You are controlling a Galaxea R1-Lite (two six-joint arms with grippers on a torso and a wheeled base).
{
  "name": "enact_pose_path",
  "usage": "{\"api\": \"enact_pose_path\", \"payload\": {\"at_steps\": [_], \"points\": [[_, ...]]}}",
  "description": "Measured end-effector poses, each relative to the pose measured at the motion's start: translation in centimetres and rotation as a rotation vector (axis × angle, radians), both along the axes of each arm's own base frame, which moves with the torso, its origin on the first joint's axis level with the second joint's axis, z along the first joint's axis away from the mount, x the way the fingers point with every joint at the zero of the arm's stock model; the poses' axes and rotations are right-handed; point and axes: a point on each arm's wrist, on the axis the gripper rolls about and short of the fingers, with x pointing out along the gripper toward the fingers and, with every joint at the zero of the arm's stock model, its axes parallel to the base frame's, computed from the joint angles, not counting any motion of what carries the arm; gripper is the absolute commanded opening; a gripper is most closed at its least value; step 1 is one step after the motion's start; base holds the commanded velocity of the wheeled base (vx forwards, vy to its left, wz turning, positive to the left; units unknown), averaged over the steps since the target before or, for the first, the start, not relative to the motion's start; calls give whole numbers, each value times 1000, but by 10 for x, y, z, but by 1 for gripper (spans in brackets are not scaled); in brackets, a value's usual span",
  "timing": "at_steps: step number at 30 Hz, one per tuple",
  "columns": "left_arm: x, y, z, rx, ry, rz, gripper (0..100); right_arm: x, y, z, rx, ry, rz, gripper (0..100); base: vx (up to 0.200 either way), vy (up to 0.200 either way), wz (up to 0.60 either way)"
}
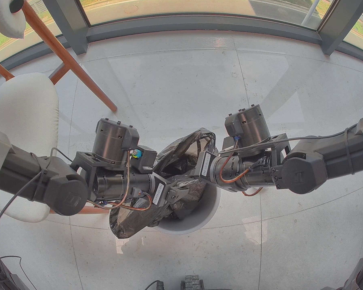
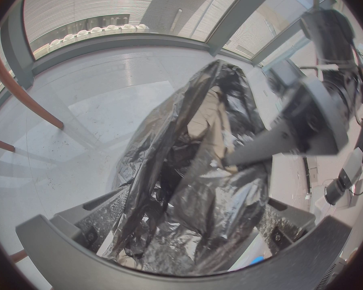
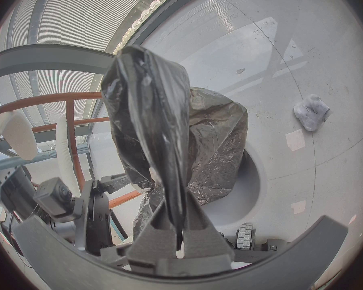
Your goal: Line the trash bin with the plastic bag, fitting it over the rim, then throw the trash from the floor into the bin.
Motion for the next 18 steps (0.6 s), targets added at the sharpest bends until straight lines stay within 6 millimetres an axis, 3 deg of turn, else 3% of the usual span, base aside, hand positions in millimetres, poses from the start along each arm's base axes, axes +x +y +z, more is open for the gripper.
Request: {"api": "enact_pose_path", "payload": {"at_steps": [6, 11, 18], "points": [[20, 1, 2, -27, -11, 47, 100, -5, 3, -2, -7, 5, 12, 0, 0, 0, 0], [40, 14, 9, -46, -40, 104, 100, -9, 0, -11, -32, 29, 16, 0, 0, 0, 0], [36, 18, 5, -69, 6, 120, 100, -13, -5, -24, -66, 50, 11, 0, 0, 0, 0]]}}
